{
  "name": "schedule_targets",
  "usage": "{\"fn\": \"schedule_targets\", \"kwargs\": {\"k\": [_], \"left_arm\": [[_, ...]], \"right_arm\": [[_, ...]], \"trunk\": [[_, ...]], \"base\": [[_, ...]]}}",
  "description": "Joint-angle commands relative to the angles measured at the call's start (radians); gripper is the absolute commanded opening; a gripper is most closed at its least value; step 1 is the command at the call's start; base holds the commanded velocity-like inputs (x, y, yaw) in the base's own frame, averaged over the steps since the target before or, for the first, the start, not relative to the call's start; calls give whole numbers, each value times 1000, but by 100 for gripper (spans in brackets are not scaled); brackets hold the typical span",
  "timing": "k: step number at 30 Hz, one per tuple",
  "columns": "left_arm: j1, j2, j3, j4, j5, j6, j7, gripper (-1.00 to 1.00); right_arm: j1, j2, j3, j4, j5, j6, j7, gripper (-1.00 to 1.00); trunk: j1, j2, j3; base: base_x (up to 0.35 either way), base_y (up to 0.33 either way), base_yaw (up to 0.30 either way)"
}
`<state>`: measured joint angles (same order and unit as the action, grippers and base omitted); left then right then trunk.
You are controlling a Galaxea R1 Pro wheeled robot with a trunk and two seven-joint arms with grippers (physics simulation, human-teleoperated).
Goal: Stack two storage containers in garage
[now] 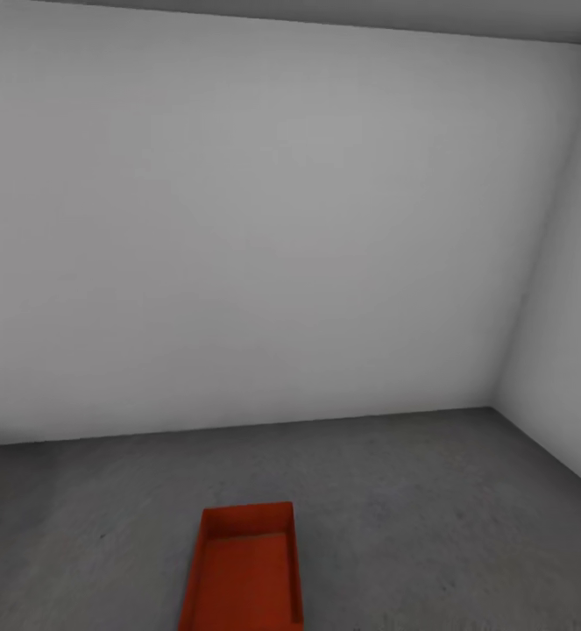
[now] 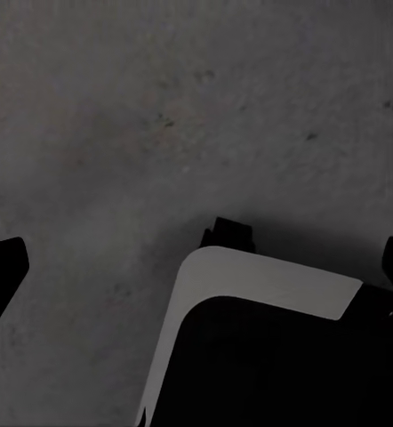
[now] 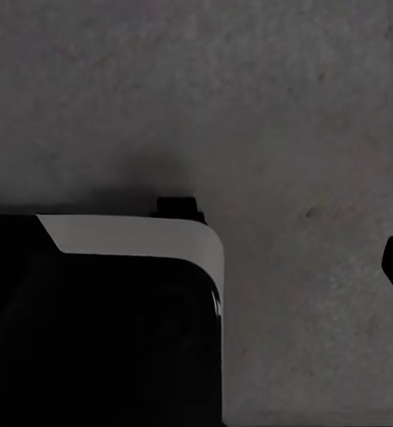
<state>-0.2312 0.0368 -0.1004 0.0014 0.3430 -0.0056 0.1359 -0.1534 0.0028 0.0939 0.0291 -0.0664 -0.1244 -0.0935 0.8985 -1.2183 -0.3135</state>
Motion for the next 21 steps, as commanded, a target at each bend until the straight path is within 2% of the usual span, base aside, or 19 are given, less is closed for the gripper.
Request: {"fn": "schedule_targets", "kwargs": {"k": [1, 21], "left_arm": [[0, 0, -9, 0, 8, -1, 2, 100], [0, 0, -9, -1, 7, -1, 2, 100]], "right_arm": [[-2, 0, 8, 3, -6, -5, -2, 100], [-2, -20, 10, 3, -6, -1, 1, 100]], "trunk": [[0, -1, -1], [0, -1, 0]], "base": [[0, 0, -285], [0, 0, -293]]}}
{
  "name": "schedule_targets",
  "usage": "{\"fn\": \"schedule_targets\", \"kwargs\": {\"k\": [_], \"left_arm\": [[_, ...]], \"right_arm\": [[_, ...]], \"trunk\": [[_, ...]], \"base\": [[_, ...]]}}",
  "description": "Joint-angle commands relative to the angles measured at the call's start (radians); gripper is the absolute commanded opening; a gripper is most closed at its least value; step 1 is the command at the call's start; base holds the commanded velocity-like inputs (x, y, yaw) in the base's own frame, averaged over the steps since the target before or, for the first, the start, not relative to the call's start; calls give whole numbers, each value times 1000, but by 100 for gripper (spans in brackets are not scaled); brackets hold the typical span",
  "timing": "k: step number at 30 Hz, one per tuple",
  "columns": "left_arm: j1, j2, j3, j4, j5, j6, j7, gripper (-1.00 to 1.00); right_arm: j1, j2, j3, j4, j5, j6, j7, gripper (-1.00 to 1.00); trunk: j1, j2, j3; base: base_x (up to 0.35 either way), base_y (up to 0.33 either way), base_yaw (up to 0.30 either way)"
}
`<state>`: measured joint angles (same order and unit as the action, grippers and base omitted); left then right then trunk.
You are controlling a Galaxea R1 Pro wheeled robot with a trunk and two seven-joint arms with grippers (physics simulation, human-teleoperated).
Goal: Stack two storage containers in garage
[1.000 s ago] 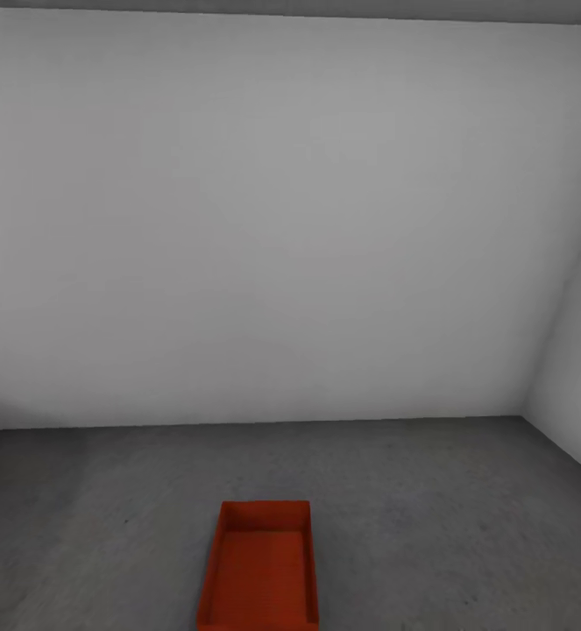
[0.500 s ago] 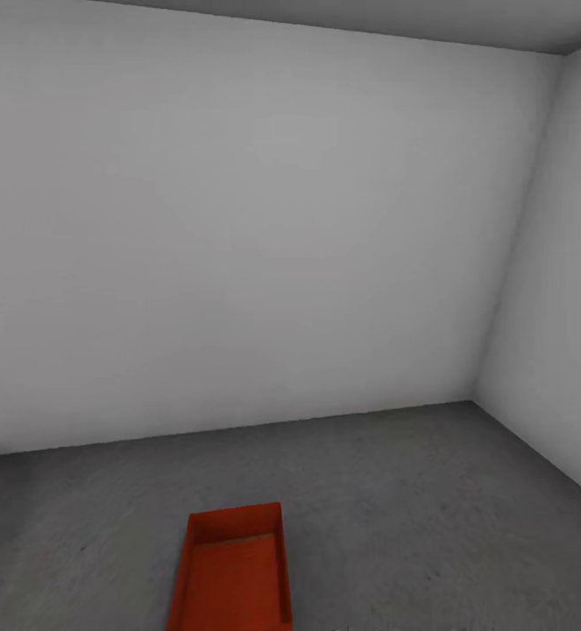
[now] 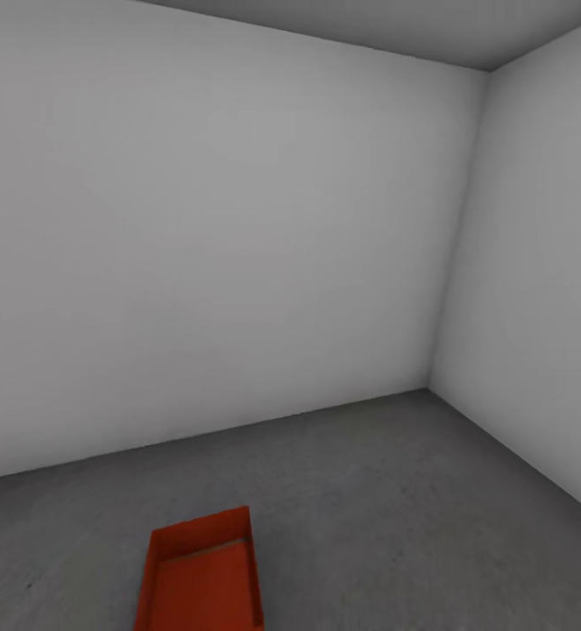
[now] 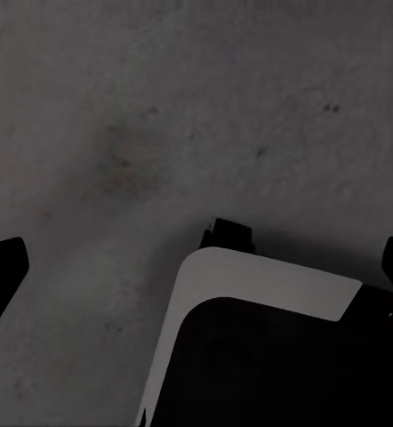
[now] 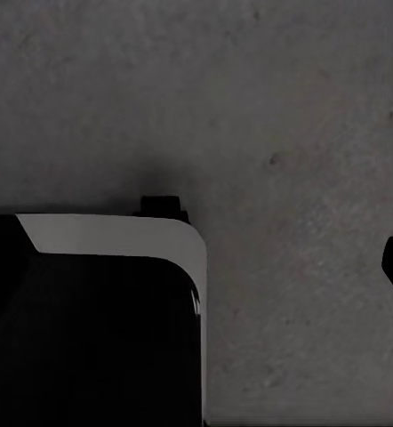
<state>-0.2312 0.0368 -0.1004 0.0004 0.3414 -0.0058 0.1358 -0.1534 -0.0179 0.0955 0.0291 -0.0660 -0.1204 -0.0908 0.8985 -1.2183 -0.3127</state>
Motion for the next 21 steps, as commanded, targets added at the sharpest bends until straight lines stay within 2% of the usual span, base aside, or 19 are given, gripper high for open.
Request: {"fn": "schedule_targets", "kwargs": {"k": [1, 21], "left_arm": [[0, -1, -9, 0, 8, -1, 2, 100], [0, -1, -9, 1, 7, -2, 2, 100]], "right_arm": [[-2, 0, 8, 3, -7, -5, -1, 100], [-2, 0, 7, 3, -7, -5, -1, 100]], "trunk": [[0, -1, -1], [0, -1, -1]], "base": [[0, 0, -293], [0, 0, -293]]}}
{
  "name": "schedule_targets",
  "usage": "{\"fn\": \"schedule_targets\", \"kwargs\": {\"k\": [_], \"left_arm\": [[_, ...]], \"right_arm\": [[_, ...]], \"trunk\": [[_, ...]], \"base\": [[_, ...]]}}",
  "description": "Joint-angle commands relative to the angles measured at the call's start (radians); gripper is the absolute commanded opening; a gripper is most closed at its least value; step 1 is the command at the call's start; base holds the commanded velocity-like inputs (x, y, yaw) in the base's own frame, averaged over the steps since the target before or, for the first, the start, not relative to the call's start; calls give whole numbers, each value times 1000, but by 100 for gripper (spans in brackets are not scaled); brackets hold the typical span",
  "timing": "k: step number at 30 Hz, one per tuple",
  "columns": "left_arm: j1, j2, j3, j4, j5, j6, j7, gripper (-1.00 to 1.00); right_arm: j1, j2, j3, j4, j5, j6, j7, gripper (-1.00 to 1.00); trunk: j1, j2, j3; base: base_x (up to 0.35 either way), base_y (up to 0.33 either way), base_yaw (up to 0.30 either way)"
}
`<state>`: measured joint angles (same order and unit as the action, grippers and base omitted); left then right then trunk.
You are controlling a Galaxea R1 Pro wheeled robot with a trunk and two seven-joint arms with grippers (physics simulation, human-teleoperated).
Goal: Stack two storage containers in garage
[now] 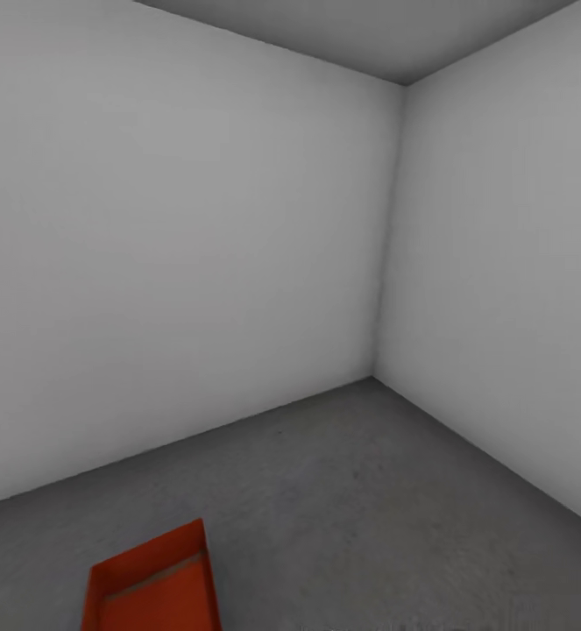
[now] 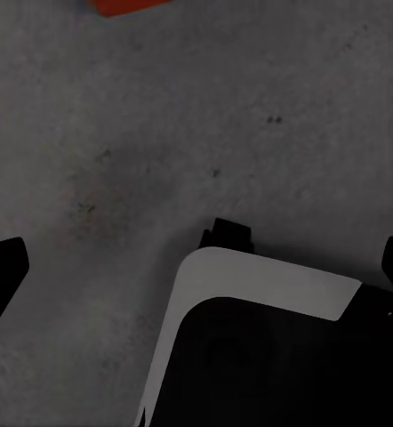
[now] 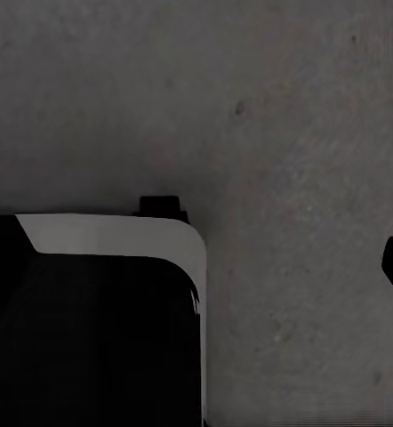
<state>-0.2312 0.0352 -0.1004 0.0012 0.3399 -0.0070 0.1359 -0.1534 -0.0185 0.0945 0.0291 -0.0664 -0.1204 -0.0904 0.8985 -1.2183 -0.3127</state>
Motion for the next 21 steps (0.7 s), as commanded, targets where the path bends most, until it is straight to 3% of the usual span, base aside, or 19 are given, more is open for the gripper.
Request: {"fn": "schedule_targets", "kwargs": {"k": [1, 21], "left_arm": [[0, 0, -9, 0, 8, -1, 2, 100], [0, 0, -9, 0, 10, -1, 2, 100]], "right_arm": [[-2, 0, 9, 3, -7, -5, -2, 100], [-2, 1, 8, 3, -16, -5, 0, 100]], "trunk": [[0, -1, -1], [0, -1, 4]], "base": [[0, 0, -293], [0, 0, -288]]}}
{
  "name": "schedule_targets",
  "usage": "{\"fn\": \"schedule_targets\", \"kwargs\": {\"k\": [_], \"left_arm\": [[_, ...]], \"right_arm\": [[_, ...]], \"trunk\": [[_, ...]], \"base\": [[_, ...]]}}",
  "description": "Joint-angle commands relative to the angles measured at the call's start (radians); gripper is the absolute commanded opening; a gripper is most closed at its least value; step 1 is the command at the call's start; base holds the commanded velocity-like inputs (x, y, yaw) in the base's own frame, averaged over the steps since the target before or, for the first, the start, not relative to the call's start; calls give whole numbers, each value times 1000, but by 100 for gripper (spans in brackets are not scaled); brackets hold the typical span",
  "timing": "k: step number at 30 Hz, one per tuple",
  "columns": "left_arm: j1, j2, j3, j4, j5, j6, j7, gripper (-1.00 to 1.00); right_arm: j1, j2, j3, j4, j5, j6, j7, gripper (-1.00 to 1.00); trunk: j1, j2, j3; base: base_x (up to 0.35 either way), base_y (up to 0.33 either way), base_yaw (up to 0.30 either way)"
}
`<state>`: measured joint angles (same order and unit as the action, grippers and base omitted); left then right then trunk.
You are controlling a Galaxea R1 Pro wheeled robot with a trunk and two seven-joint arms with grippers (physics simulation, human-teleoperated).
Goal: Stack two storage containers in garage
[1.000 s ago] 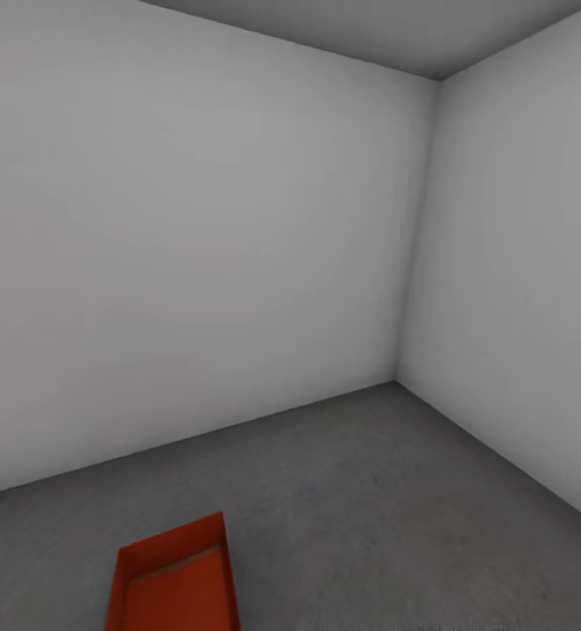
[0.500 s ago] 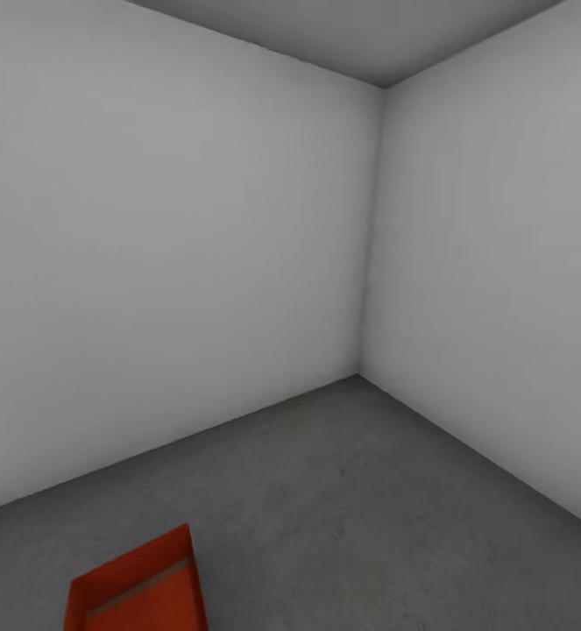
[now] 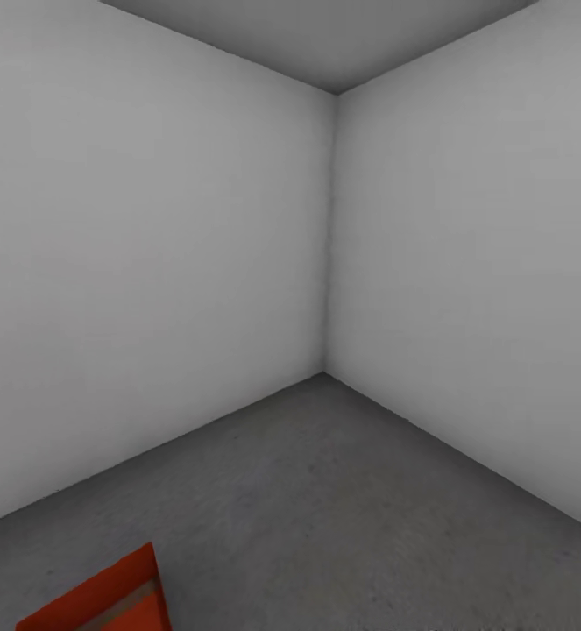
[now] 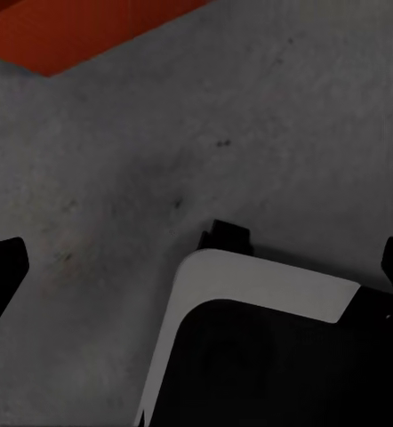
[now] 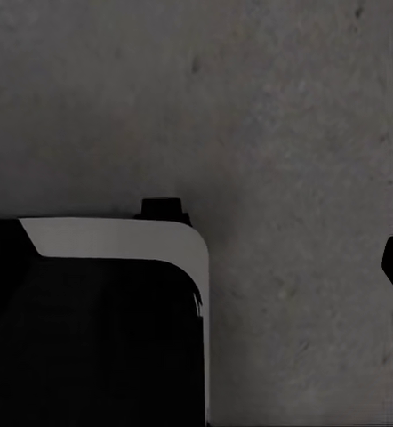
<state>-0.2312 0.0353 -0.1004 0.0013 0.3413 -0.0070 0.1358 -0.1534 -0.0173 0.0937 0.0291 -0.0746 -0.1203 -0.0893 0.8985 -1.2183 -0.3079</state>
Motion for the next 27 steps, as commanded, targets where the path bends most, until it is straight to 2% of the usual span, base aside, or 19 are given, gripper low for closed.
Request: {"fn": "schedule_targets", "kwargs": {"k": [1, 27], "left_arm": [[0, 0, -9, 0, 8, -1, 2, 100], [0, 0, -9, 0, 7, -1, 2, 100]], "right_arm": [[-2, 0, 8, 3, -8, -6, -1, 100], [-2, -1, 3, 3, -10, -6, -1, 100]], "trunk": [[0, -1, 0], [0, -1, 18]], "base": [[0, 0, -260], [0, 0, -269]]}}
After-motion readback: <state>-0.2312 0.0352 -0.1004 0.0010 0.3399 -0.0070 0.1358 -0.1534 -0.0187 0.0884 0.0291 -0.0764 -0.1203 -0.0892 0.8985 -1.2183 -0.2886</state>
